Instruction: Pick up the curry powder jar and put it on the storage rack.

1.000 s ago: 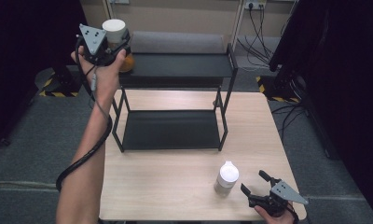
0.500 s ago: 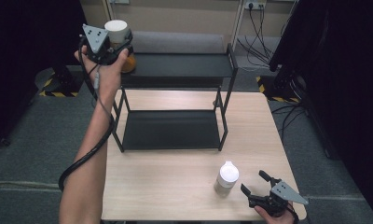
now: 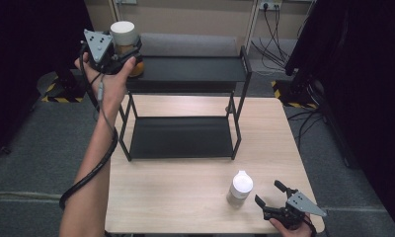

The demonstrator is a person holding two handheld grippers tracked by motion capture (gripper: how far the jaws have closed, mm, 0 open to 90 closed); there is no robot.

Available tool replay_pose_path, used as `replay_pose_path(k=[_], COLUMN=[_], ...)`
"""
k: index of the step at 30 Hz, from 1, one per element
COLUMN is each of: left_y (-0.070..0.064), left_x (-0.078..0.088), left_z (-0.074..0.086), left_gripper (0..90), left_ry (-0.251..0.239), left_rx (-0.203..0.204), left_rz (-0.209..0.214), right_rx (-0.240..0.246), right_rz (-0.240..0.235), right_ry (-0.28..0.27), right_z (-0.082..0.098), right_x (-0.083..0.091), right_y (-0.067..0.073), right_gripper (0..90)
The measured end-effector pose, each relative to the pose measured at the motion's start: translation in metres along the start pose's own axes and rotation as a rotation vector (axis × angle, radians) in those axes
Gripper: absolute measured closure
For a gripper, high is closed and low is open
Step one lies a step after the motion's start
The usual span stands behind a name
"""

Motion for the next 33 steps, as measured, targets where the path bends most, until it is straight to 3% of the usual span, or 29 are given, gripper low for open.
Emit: replay_pose_path(k=[11, 17, 33], left_y=[0.000, 0.002, 0.004], left_x=[0.016, 0.025, 0.043], left_z=[0.006, 0.012, 0.033], left_gripper=[14.4, 14.2, 14.0], left_ry=[-0.007, -0.006, -0.008], left_rx=[-0.010, 0.023, 0.020], left_rz=[0.016, 0.030, 0.026], right_rx=[0.002, 0.003, 0.004], right_rz=[0.000, 0.000, 0.000], right_ry=[0.001, -0.001, -0.001], right_z=[0.000, 0.000, 0.000], right_x=[0.000, 0.000, 0.000], right_y=[0.000, 0.000, 0.000], right_gripper=[5.7, 5.7, 5.7])
Point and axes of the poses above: each handheld gripper's, and its own axes: x roughly backward along the jaws, z roughly out of its underside, y roughly to its left, the point moved 5 cm from there along -x, roughly forward along the jaws, and after that the axes turned 15 degrees about x, right-handed, at the moved point
